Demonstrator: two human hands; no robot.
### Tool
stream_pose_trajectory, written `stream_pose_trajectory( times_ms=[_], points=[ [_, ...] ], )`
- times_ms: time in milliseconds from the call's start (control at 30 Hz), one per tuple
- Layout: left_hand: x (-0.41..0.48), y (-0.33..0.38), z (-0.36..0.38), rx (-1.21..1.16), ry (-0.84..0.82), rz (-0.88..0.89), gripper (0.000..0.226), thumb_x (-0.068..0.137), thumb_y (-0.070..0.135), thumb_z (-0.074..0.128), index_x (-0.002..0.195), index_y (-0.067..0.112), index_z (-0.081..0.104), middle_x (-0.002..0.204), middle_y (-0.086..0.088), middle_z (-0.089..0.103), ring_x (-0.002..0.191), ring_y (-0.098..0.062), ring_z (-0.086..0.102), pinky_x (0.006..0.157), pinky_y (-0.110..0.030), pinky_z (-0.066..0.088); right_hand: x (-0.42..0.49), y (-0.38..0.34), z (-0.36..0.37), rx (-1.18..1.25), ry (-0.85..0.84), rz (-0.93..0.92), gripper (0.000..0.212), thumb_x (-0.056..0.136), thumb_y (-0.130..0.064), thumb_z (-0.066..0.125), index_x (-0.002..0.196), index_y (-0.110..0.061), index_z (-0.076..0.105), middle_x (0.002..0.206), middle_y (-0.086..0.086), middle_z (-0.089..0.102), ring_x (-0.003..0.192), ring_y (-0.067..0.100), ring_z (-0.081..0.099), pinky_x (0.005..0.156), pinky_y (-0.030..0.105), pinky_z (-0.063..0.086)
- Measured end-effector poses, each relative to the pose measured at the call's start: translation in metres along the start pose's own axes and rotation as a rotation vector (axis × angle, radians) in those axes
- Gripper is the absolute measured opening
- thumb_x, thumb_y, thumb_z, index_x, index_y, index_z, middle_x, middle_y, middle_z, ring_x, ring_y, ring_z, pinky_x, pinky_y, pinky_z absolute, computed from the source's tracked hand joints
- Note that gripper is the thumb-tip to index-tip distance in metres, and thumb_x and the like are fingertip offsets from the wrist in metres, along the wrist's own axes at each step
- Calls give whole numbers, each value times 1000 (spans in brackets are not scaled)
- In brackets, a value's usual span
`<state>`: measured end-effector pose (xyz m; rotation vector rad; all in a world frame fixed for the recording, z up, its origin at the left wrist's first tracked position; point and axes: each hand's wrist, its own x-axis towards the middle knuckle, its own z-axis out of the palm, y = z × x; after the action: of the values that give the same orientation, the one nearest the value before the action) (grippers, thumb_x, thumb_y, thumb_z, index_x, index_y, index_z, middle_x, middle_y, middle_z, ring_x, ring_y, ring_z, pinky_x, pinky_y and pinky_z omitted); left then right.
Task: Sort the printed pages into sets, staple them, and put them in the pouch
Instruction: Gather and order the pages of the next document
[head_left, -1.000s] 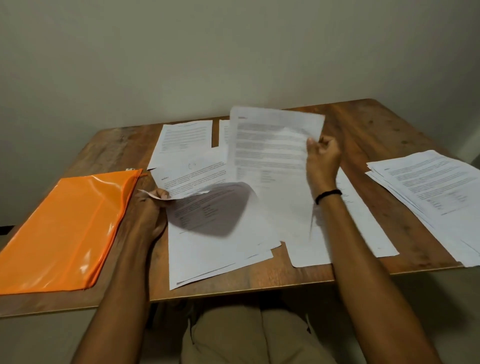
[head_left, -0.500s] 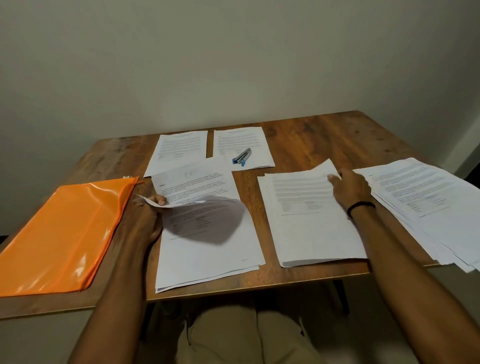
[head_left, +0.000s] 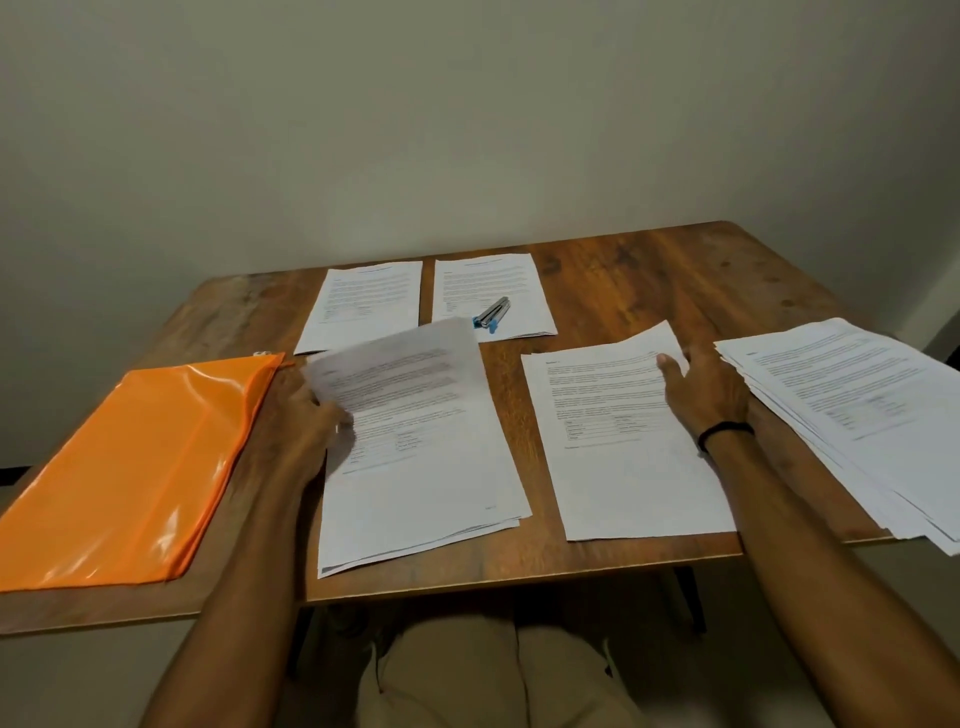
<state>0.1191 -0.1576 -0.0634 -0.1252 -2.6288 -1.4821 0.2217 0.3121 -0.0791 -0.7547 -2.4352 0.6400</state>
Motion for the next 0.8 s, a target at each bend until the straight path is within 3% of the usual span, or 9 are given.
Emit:
stream_pose_trajectory(
  times_ms=[133,200,267,367,500,600,633,700,800],
  points=[
    [-15,32,8,213,53,6,34,77,-8,57,110,1,60,106,-11,62,98,-28,58,76,-18,48,-2,-1,-2,11,16,-18,44,98,-44,57,114,-4,60,111,23,68,99,43,64,83,47,52],
    [-17,39,18,350,191,68,49,73,5,63,121,2,54,119,-19,58,113,-37,54,103,-36,39,-3,-1,-2,19,21,-32,42,98,-44,58,111,-4,60,107,22,69,95,41,64,80,46,52],
    [-9,33,32,432,321,17,77,66,7,67,138,9,41,137,-22,45,129,-41,41,112,-49,30,-3,-2,-3,36,17,-26,38,98,-43,57,105,-6,59,102,21,69,91,40,64,78,47,53],
    [-19,62,57,269,384,32,81,75,-1,71,146,15,34,147,-16,40,136,-33,35,115,-43,28,-3,-3,-6,146,-8,-4,31,98,-46,53,92,-16,55,88,11,69,80,32,62,72,44,53],
    [-34,112,99,-161,30,-45,72,90,32,73,148,25,31,139,-7,56,112,-25,65,90,-42,58,-8,-8,-12,423,-44,-21,28,102,-46,47,96,-19,53,90,0,68,81,18,65,72,42,56],
    [-45,138,129,-193,-223,-186,95,78,65,72,151,33,21,136,-3,61,110,-30,68,94,-52,56,-8,-6,-12,528,-48,-9,33,101,-53,44,93,-22,52,88,3,68,81,24,67,72,48,56],
    [-48,141,140,-208,-286,-191,96,76,63,76,149,33,22,134,-3,63,107,-29,70,92,-51,57,-7,-4,-12,587,-59,18,38,99,-57,45,91,-20,52,87,6,69,81,28,68,71,48,56],
    [-58,146,154,-195,-389,-108,64,84,38,79,132,31,39,128,-2,67,100,-23,73,86,-45,60,-6,-4,-14,715,-65,76,48,98,-57,45,93,-10,55,90,14,69,84,36,68,69,44,56],
    [-65,143,161,-157,-385,3,44,89,16,74,118,35,47,131,0,65,112,-23,68,91,-46,58,-2,-4,-17,726,-50,124,50,104,-49,42,79,-10,60,79,9,68,73,26,65,69,39,50]
  ],
)
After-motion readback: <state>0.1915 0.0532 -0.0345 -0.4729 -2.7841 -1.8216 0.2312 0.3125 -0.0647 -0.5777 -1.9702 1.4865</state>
